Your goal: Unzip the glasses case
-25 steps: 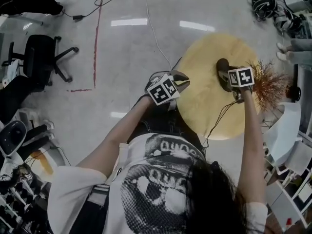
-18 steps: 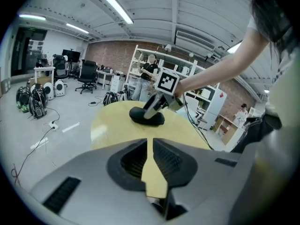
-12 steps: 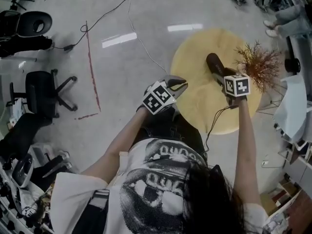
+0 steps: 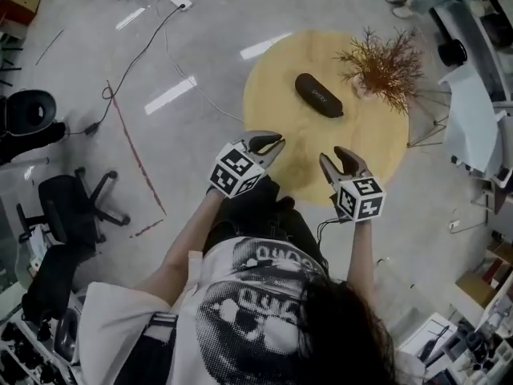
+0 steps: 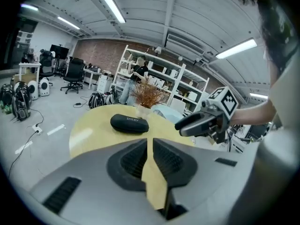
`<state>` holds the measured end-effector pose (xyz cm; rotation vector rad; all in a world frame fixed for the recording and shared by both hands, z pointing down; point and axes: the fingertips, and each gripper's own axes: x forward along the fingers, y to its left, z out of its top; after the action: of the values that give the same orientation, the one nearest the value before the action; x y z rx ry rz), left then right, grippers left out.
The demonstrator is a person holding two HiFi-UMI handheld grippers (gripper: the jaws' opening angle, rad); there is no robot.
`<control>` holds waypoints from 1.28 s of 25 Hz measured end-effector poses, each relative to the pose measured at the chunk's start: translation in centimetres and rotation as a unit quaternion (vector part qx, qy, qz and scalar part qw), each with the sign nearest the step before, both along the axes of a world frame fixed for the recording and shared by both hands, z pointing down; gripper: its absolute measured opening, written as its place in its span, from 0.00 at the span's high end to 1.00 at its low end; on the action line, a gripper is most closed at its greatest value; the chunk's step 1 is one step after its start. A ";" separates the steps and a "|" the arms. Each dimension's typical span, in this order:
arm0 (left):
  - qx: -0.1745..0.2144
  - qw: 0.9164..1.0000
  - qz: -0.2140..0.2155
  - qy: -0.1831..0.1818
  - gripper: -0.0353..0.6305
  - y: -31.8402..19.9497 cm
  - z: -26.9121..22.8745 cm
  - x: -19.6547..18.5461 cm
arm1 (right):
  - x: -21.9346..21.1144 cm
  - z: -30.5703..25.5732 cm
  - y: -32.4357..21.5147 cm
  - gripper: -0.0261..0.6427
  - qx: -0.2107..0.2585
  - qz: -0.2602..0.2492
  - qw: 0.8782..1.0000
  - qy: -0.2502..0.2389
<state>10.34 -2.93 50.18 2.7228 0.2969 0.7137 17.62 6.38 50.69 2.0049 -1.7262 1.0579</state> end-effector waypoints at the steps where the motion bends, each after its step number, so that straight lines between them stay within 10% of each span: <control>1: 0.001 1.000 0.007 0.000 0.90 0.4 -0.1 0.1 | -0.7 -0.2 0.9 0.69 0.008 0.014 1.000 -0.004; 14: 0.023 0.997 0.070 0.016 0.90 8.4 -3.6 -0.5 | -6.1 -6.2 9.3 0.79 0.109 0.098 0.989 0.012; 32: 0.056 0.991 0.073 0.095 0.90 20.6 -10.4 -14.1 | -19.1 -11.9 16.4 0.98 0.196 0.080 0.974 0.081</control>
<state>-3.76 17.69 39.82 2.9043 0.5192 0.5233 -1.48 22.78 38.76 2.4265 -1.8188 0.6064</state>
